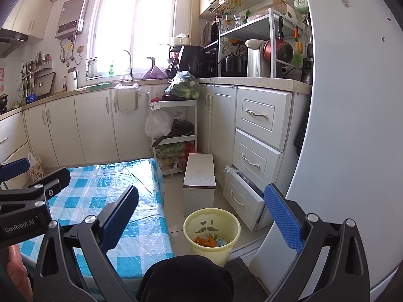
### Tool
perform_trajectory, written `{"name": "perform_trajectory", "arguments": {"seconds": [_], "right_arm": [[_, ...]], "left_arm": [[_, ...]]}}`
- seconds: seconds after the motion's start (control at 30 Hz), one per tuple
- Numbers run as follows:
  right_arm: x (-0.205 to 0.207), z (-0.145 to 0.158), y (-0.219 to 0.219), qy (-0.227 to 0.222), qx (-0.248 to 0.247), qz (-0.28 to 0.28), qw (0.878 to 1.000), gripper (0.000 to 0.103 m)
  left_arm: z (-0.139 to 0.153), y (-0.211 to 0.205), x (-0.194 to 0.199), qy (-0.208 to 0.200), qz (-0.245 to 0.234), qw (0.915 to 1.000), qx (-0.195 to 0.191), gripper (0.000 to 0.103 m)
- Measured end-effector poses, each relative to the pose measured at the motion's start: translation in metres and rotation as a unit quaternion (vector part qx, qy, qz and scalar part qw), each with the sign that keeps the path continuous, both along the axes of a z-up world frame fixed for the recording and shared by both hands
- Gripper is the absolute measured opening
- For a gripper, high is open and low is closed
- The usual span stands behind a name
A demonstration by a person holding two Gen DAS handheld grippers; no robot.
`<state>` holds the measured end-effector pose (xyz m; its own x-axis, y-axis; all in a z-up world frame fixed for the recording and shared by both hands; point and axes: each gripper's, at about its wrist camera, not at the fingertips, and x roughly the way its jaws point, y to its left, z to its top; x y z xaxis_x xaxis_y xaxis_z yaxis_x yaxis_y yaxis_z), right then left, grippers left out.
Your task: Collect trash
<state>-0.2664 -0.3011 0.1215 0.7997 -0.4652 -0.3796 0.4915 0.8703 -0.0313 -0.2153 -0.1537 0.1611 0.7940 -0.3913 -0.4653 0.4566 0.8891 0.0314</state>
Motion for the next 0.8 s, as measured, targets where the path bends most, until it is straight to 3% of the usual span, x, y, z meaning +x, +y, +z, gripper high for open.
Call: {"name": "perform_trajectory", "arguments": {"seconds": [0.8], "right_arm": [[0.001,0.003,0.004,0.013,-0.018,-0.01,1.0,0.096]], "left_arm": [[0.0,0.022,0.012,0.008,0.029,0.9994,-0.015,0.096]]}}
